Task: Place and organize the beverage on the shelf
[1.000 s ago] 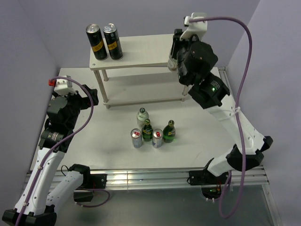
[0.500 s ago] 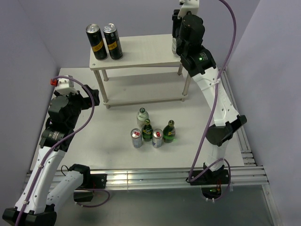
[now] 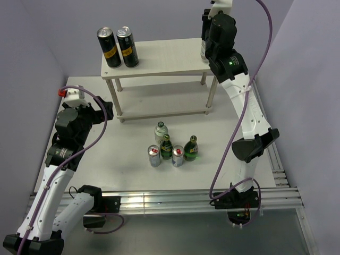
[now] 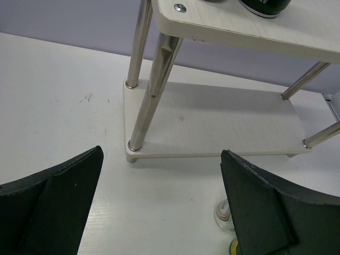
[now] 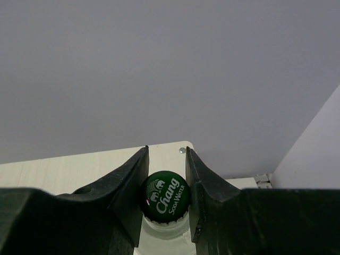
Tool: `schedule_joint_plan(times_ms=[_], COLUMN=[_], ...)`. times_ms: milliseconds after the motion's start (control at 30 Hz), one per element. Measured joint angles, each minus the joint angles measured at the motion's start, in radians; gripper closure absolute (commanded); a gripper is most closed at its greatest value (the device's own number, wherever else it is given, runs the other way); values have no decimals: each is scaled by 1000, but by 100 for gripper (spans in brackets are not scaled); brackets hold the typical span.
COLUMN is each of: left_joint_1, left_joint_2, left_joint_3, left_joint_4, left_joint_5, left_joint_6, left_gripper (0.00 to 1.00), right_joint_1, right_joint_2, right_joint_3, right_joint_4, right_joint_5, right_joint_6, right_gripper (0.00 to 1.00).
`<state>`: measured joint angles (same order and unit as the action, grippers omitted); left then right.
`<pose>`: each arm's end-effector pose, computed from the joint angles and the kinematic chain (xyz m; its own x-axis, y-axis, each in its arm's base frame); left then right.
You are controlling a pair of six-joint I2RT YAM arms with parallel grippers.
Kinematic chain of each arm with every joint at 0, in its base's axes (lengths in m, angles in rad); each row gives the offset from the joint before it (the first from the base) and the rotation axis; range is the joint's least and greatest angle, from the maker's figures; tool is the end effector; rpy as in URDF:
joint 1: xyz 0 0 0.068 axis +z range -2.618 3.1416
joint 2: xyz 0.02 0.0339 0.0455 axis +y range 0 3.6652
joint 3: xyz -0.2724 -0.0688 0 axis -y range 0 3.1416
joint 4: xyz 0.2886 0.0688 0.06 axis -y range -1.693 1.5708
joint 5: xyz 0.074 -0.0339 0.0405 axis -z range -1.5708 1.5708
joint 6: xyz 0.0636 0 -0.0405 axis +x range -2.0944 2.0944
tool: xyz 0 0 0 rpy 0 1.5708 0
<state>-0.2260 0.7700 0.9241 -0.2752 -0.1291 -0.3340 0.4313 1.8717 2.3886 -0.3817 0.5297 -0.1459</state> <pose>0.2323 -0.0450 0.3902 -0.1432 -0.3006 -0.9429 0.0537 0.9490 -0.3107 0.4219 0.1588 0.5858 0.1075 -0.0886 -0.9902 0.1109 0.9909 -0.0767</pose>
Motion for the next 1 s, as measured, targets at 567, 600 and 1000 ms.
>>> schedule_joint_plan(times_ms=[567,600,1000], left_joint_1=[0,0,0], left_joint_2=[1,1,11], left_joint_3=[0,0,0], left_joint_4=[0,0,0], left_joint_5=[0,0,0], left_joint_6=[0,0,0], left_gripper=[1,1,1], right_joint_1=[0,0,0], right_joint_2=[3,3,-52], right_joint_3=[-58,-60,-211], right_joint_4=[80,97,244], right_joint_5=[8,8,39], right_joint_6=[36,37,44], right_gripper=[46,44,13])
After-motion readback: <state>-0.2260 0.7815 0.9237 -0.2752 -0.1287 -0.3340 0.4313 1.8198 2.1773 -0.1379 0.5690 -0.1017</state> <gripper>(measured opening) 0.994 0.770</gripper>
